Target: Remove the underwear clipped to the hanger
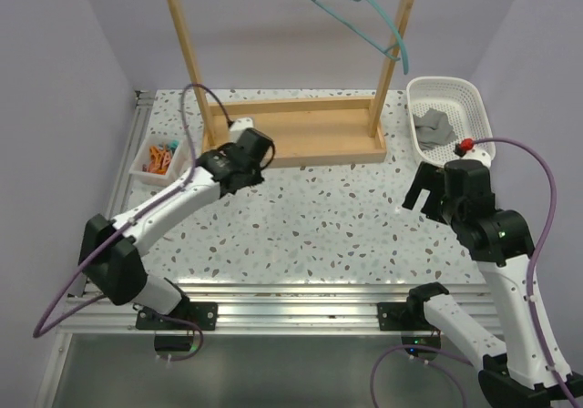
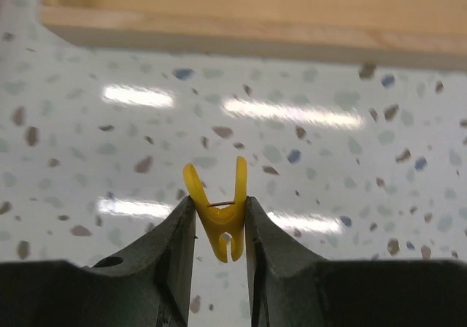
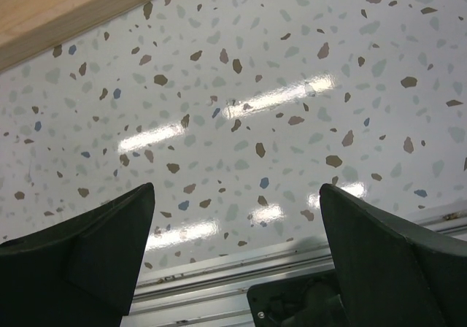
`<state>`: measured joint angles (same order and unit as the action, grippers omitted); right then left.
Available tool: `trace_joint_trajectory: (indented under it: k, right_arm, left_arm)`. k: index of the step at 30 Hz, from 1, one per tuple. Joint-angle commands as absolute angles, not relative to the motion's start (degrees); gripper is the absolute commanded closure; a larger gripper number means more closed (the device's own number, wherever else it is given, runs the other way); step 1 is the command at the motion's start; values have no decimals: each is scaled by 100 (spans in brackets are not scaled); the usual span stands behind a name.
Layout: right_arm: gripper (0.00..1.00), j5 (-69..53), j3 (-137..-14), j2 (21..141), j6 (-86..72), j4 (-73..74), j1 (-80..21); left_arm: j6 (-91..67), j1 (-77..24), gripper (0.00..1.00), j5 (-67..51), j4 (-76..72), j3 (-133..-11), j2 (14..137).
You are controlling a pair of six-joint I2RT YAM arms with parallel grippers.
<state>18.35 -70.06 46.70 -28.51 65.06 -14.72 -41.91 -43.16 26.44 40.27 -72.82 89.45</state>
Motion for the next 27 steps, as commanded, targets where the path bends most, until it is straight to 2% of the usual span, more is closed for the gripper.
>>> trace_joint_trajectory:
  k: [1, 11, 14, 19, 22, 24, 25, 27]
  right_arm:
    - [1, 1636, -6873, 4649, -2900, 6302, -1477]
    - [1, 1248, -6706, 4816, -2883, 6108, -1477]
    - [1, 1187, -6732, 4851, -2865, 6126, -1485]
    - [1, 1081, -6733, 4843, -2856, 6161, -1494]
    - [1, 1002, -6689, 4834, -2856, 6161, -1494]
    - [1, 967, -6653, 4834, -2856, 6153, -1494]
    - [1, 958, -6653, 4825, -2856, 6152, -1494]
    - [1, 967, -6627, 4834, -2848, 6135, -1494]
  left_arm:
    - [-3439, -3448, 79, 2997, 4175, -7076, 8062]
    - [-1838, -513, 80, 2787, 3640, -7706, 8103]
    - [-1591, 155, 81, 2655, 3507, -7988, 8472]
    - [-1424, 720, 80, 2312, 3270, -8621, 9340]
    - [-1336, 808, 68, 2206, 3094, -8894, 9710]
    - [-1336, 861, 56, 2102, 3015, -9095, 9826]
    - [-1336, 879, 41, 2083, 2980, -9149, 9896]
    - [-1336, 905, 26, 2040, 2936, -9315, 9949]
